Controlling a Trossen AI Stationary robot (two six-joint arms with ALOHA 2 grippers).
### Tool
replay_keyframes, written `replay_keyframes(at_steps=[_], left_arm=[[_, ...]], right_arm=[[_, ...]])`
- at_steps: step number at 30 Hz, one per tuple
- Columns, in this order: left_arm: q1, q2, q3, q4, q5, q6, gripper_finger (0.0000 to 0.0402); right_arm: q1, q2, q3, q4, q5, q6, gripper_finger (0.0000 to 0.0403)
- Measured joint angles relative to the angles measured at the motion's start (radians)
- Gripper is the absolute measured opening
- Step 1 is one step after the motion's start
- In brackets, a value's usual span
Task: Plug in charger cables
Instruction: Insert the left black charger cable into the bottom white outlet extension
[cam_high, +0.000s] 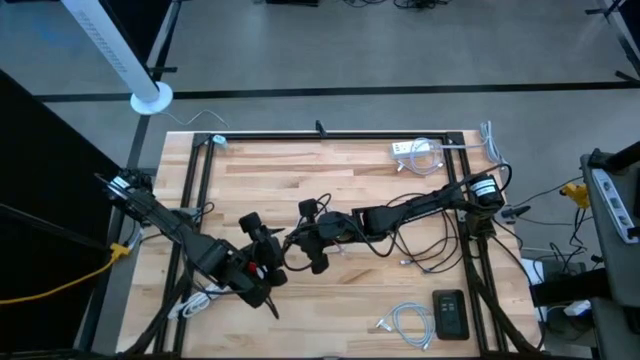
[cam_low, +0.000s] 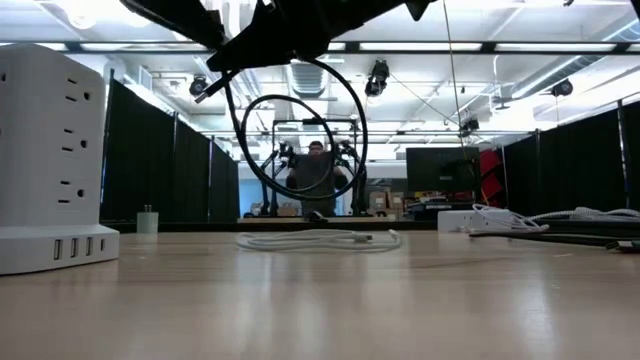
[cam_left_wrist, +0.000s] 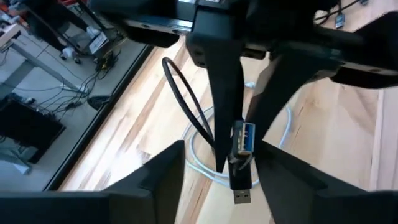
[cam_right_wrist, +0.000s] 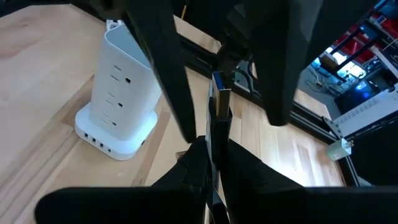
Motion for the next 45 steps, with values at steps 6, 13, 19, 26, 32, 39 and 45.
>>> replay_keyframes(at_steps=[6, 13, 19, 26, 32, 39, 45], left_arm=[[-0.001, 0.0, 0.003, 0.026, -0.001, 0.044, 0.0029], [-0.024, -0.001, 0.003, 0.03, -0.028, 0.041, 0.0011], [-0.11, -0.01, 0.008, 0.029, -0.123, -0.038, 0.0007], [-0.197, -0.012, 0.009, 0.029, -0.285, -0.116, 0.0007], [-0.248, -0.014, 0.009, 0.034, -0.404, -0.15, 0.0007], [-0.266, -0.014, 0.008, 0.061, -0.474, -0.166, 0.0007], [-0.266, -0.014, 0.008, 0.084, -0.497, -0.166, 0.0007]], right_arm=[[0.0, 0.0, 0.0, 0.0, 0.003, 0.0, 0.0016], [0.0, -0.004, 0.0, -0.023, 0.0, 0.042, 0.0031], [0.001, -0.034, -0.015, -0.081, -0.068, 0.101, 0.0135], [0.0, -0.095, -0.143, 0.144, -0.221, 0.137, 0.0204], [-0.001, -0.093, -0.319, 0.657, -0.24, 0.186, 0.0209], [0.0, -0.052, -0.36, 0.985, -0.261, 0.225, 0.0191], [-0.012, 0.033, -0.251, 1.033, -0.333, 0.243, 0.0186]])
